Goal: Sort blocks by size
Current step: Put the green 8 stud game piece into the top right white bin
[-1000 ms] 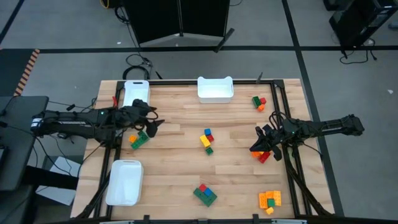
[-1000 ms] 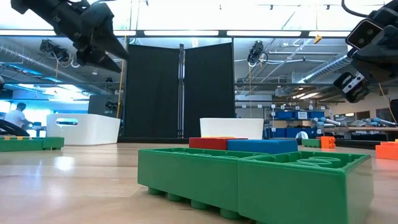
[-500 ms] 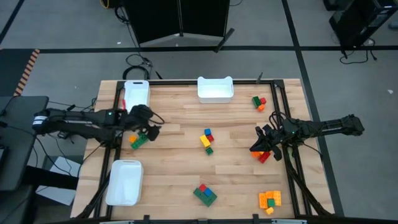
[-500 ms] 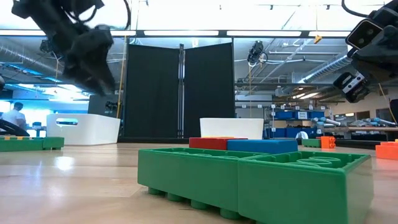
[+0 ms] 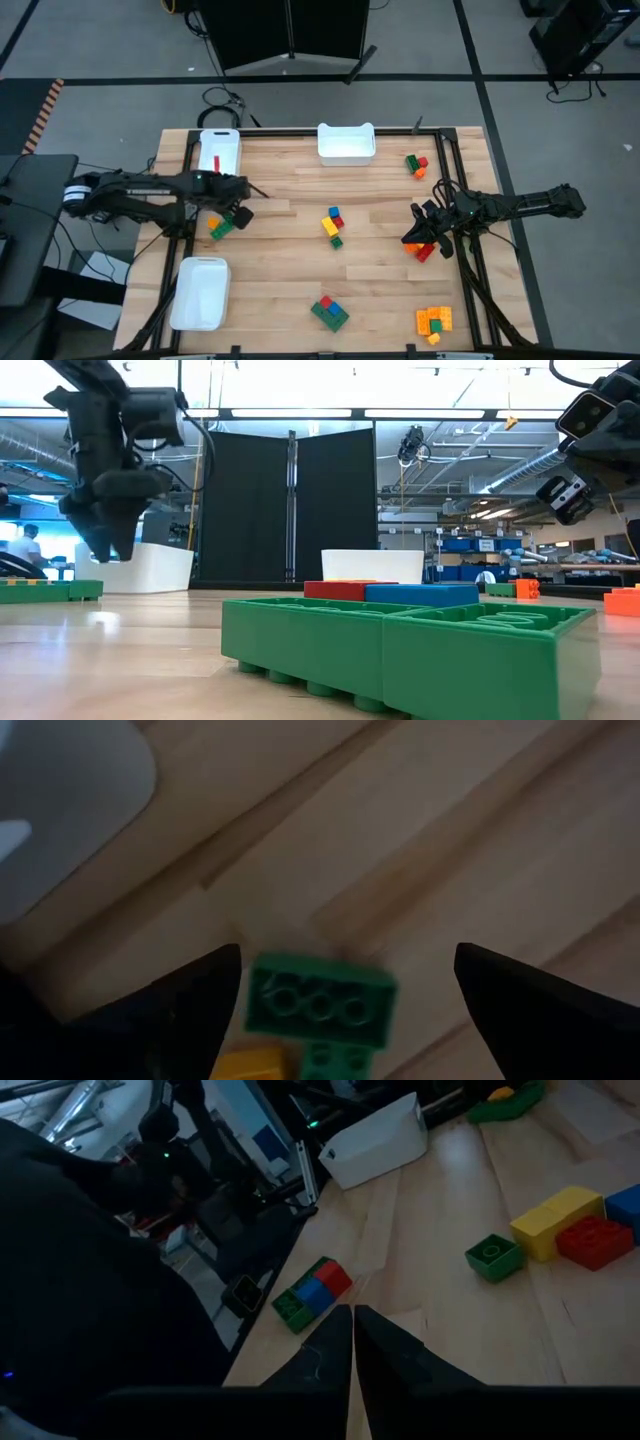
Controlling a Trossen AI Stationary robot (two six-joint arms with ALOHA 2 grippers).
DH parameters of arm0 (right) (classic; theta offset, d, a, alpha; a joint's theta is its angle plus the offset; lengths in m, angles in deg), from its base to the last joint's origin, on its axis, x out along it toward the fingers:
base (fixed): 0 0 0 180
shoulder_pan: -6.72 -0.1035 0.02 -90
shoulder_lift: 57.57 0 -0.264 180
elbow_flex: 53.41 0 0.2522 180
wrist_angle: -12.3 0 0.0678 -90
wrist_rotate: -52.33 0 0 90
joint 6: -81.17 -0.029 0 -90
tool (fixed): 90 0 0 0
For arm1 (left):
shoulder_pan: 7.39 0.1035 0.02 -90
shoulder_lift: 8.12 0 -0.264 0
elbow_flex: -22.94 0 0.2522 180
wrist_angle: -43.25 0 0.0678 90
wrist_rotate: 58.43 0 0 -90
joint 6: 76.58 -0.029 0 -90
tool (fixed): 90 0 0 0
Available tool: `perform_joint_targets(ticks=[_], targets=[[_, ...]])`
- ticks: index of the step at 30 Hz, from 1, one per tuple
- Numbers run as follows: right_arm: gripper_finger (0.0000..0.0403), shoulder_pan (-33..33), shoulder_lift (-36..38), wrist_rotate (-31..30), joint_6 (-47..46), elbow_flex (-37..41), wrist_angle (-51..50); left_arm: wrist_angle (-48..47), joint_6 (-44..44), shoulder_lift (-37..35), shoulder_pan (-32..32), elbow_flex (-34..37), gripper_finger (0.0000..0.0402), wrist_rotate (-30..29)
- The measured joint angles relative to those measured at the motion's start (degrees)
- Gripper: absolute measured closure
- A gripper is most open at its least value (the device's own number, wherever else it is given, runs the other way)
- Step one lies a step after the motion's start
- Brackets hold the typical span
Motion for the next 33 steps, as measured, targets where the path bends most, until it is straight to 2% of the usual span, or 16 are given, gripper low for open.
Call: perform_joint_targets(ticks=[8,17,24,33], targets=[[0.0375,0.0,0.0,0.0,0.0,0.0,0.0,-3.0,1.2,3.6,3.8,0.0,0.0025,2.9],[0.0375,0.0,0.0,0.0,0.0,0.0,0.0,-8.3,3.1,3.9,5.6,0.0,0.0026,3.0],[0.0375,0.0,0.0,0.0,0.0,0.0,0.0,-7.7,2.1,5.6,5.7,0.0,0.0044,-1.3],[0.0375,0.0,0.0,0.0,0.0,0.0,0.0,-7.1,1.7,12.8,5.7,-1.0,0.0055,-0.7]])
